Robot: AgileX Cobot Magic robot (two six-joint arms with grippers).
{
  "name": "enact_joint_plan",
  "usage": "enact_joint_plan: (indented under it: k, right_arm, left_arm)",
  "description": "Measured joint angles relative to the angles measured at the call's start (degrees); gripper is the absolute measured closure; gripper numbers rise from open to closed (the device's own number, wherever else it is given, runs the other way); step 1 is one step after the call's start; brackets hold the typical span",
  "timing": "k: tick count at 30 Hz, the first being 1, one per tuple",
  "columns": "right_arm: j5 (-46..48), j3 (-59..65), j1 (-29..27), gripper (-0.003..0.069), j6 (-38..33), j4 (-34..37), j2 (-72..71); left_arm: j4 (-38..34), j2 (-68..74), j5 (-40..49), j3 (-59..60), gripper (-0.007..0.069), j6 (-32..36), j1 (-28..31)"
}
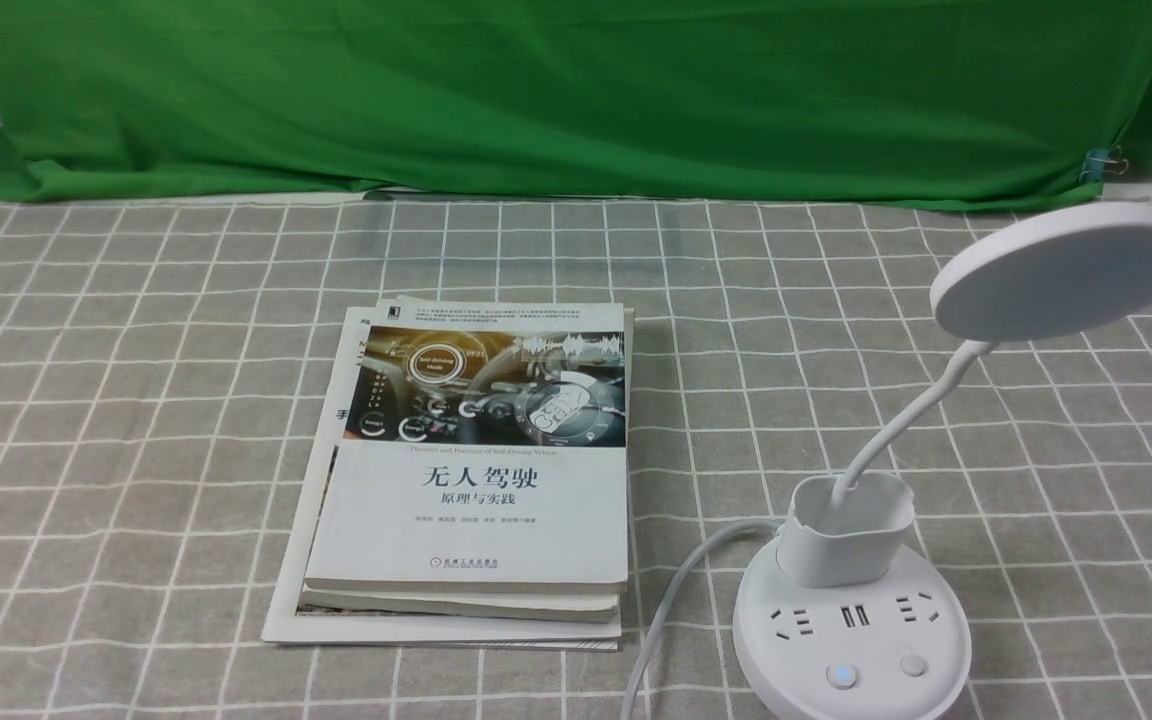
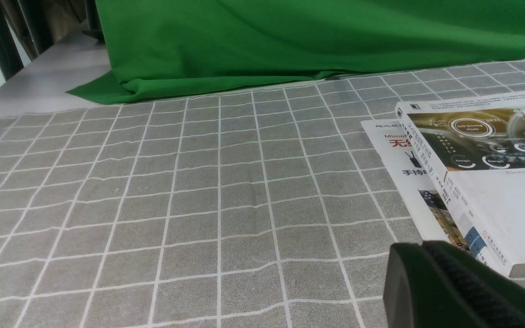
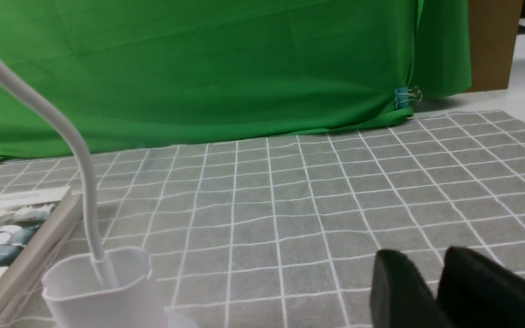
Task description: Turn off the desk lamp on the grey coffee tablecloth by hand.
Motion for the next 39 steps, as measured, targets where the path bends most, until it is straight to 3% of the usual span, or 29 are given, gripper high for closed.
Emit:
enact_joint_plan:
  k: [8,10,13,16,39]
  right_arm:
    - [11.3,-0.1,0.0,0.0458,1.4,0.0,0.0]
    - [11.7,-0.1,0.0,0.0482,1.4,0.0,0.0]
    - [11.8,-0.1,0.0,0.0592,1.6,0.0,0.0]
    - [11.8,-0.1,0.0,0.0629,1.6,0.0,0.0]
    - [11.8,-0.1,0.0,0.0608,2.5,0.0,0.0]
  left_arm:
    - [0.0,0.0,0.0,0.0,0.0624,0.0,0.0]
    - [0.0,0.0,0.0,0.0,0.0624,0.0,0.0]
    - [0.0,0.0,0.0,0.0,0.0624,0.0,0.0]
    - [0.0,0.0,0.0,0.0,0.0624,0.0,0.0]
    - [0.0,0.0,0.0,0.0,0.0624,0.0,0.0]
